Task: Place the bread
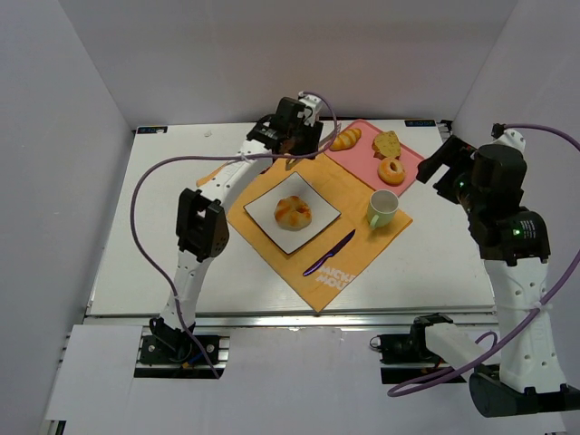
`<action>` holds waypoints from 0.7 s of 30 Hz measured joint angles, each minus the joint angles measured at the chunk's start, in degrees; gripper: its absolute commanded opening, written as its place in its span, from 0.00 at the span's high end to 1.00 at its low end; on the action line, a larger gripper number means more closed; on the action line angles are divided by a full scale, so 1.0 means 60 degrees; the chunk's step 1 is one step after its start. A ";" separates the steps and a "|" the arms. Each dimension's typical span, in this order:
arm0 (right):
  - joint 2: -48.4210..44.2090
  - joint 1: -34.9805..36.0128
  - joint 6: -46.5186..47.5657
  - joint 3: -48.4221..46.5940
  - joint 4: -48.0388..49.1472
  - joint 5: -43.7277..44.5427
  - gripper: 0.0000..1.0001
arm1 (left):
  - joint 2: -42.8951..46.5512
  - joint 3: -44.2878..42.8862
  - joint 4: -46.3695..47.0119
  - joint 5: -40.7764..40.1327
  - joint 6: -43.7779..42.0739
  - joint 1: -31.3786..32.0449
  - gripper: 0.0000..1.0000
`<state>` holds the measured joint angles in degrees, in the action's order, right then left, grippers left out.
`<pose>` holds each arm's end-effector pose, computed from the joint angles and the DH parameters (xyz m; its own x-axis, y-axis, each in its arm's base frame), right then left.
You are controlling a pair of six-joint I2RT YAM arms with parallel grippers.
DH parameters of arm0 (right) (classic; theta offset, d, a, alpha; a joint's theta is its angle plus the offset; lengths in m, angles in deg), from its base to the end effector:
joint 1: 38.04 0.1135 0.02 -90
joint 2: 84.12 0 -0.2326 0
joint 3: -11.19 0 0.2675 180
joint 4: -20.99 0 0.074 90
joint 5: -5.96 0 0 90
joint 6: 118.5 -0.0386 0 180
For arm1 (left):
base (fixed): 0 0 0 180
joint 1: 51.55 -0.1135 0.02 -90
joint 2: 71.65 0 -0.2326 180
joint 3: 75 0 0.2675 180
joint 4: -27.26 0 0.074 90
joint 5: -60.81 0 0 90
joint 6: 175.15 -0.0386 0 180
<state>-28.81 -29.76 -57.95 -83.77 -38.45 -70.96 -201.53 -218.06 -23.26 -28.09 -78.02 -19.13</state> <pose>0.1978 0.0200 0.4377 -0.2571 0.4465 -0.8570 0.2261 0.8900 0.3959 0.4378 -0.2789 0.2847 -0.5762 0.2189 -0.7875 0.4811 0.8697 -0.1102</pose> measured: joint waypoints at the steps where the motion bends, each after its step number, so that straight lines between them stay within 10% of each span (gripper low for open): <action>1: -0.0036 0.0000 0.0025 0.0007 0.0029 0.0011 0.11 | -0.0200 0.0055 0.0186 0.0047 -0.0178 0.0000 0.32; 21: -0.0594 0.0000 0.0127 0.0382 0.0368 0.0044 0.12 | -0.1545 0.0437 0.3657 0.1075 -0.1636 0.0000 0.26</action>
<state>-32.37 -29.76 -57.19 -81.47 -36.24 -70.70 -210.80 -215.44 -1.32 -21.64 -87.83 -19.13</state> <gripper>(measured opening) 0.886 0.740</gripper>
